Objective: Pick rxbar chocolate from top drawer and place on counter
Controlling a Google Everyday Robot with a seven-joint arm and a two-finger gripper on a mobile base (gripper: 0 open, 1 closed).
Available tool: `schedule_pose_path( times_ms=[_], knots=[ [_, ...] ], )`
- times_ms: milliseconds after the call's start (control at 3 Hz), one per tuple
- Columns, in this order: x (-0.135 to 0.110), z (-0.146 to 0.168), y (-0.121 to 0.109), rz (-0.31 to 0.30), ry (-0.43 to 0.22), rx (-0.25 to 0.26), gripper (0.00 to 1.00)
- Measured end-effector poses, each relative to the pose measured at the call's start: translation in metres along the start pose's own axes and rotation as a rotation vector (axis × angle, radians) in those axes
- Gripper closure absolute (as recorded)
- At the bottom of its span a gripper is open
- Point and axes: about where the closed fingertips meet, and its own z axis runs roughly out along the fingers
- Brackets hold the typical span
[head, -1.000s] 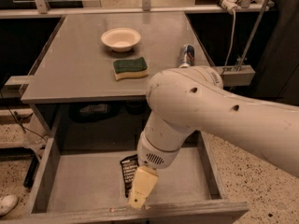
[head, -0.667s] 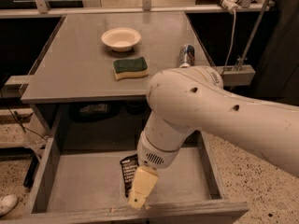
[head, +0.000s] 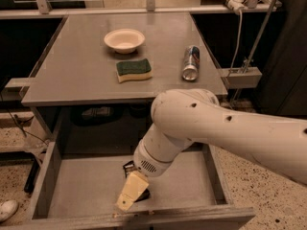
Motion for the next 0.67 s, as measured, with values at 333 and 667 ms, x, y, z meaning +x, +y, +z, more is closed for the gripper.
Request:
schedule_pose_path(
  times_ms=[333,667],
  knots=[
    [-0.0139,0.0177,-0.02,0.145,-0.06,0.017,0.0],
    [-0.0138,0.0178,-0.0201,0.145,-0.06,0.017,0.0]
  ],
)
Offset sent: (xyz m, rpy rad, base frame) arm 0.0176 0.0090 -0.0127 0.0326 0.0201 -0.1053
